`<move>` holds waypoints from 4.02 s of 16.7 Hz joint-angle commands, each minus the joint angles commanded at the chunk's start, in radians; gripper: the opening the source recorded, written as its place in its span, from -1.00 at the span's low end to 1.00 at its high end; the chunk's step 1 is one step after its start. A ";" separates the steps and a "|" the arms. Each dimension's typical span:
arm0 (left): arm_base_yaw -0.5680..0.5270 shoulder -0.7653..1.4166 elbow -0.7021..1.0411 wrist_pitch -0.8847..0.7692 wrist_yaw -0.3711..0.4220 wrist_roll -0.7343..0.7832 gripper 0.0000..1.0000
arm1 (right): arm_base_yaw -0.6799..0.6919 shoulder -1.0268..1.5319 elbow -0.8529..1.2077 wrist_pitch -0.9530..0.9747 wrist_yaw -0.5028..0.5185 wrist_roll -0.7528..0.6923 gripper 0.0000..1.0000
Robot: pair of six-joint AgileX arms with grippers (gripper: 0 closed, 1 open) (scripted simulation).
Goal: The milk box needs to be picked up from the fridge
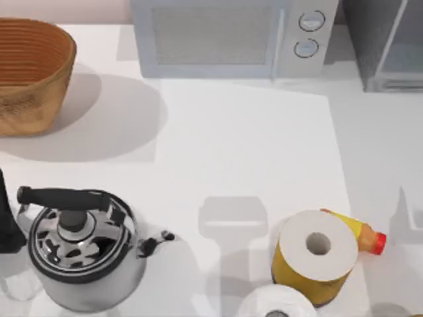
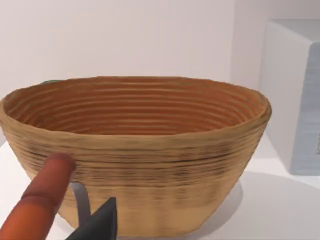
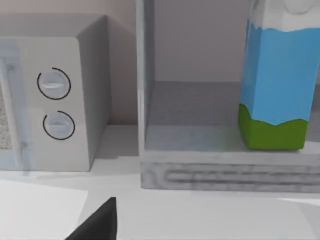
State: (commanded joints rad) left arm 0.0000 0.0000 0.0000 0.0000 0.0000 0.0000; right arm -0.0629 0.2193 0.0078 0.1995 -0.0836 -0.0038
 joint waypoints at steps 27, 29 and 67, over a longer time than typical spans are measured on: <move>0.000 0.000 0.000 0.000 0.000 0.000 1.00 | -0.465 1.573 0.175 1.414 -0.429 0.021 1.00; 0.000 0.000 0.000 0.000 0.000 0.000 1.00 | -0.446 1.603 0.210 1.391 -0.422 0.017 1.00; 0.000 0.000 0.000 0.000 0.000 0.000 1.00 | -0.166 2.067 1.242 0.839 -0.109 0.011 0.10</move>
State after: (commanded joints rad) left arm 0.0000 0.0000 0.0000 0.0000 0.0000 0.0000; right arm -0.2287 2.2867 1.2495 1.0383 -0.1923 0.0075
